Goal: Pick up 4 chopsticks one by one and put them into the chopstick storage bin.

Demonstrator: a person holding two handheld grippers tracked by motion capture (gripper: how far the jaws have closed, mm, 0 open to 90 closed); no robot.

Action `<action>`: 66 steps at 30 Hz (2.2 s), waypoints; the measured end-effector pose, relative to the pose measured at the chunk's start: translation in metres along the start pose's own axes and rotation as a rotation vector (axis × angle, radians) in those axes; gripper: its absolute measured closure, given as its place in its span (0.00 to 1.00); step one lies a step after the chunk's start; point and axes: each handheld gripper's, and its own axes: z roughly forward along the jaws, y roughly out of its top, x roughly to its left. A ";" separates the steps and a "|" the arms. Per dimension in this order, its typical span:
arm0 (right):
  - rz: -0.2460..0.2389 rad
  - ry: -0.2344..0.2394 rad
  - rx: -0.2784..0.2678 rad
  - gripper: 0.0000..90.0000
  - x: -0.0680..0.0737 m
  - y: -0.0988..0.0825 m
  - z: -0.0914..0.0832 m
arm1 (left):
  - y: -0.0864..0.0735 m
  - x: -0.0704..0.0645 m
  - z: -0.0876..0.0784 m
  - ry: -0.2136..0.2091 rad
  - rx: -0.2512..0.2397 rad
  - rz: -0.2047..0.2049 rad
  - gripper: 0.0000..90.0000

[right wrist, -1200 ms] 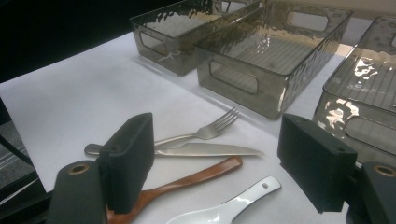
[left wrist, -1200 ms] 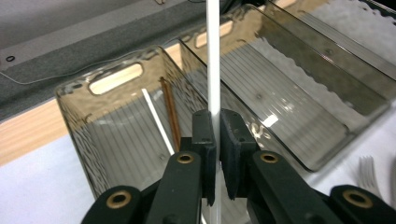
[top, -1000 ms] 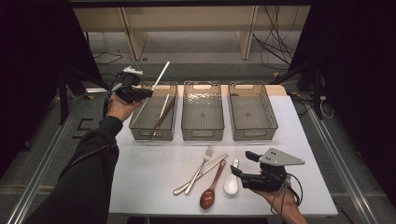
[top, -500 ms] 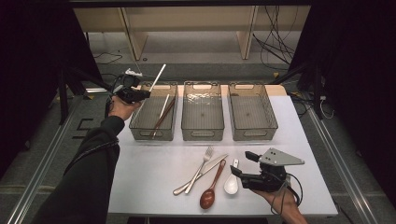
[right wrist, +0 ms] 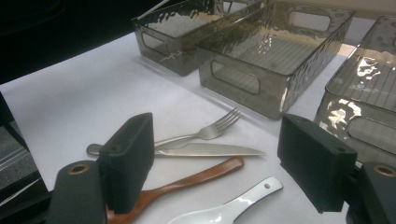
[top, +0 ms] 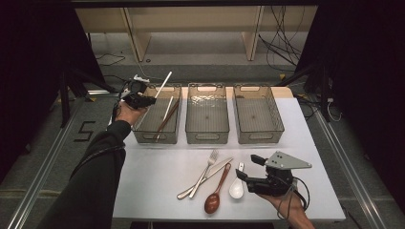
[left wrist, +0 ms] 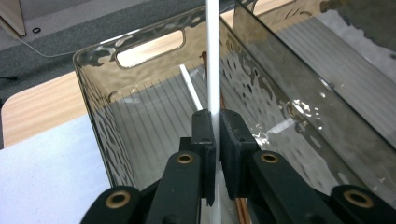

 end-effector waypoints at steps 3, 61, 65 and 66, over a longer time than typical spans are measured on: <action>0.001 0.001 0.001 0.31 0.000 0.000 0.000 | -0.001 0.001 0.002 0.002 0.002 -0.007 0.93; -0.005 0.002 0.005 0.31 0.002 0.001 -0.001 | -0.059 -0.095 -0.090 -0.260 -0.046 -0.013 0.20; -0.004 -0.002 0.014 0.31 0.001 0.000 0.000 | -0.071 -0.099 -0.091 -0.274 -0.053 -0.005 0.19; -0.004 -0.004 0.016 0.31 0.002 0.000 0.001 | -0.077 -0.102 -0.092 -0.281 -0.066 -0.010 0.19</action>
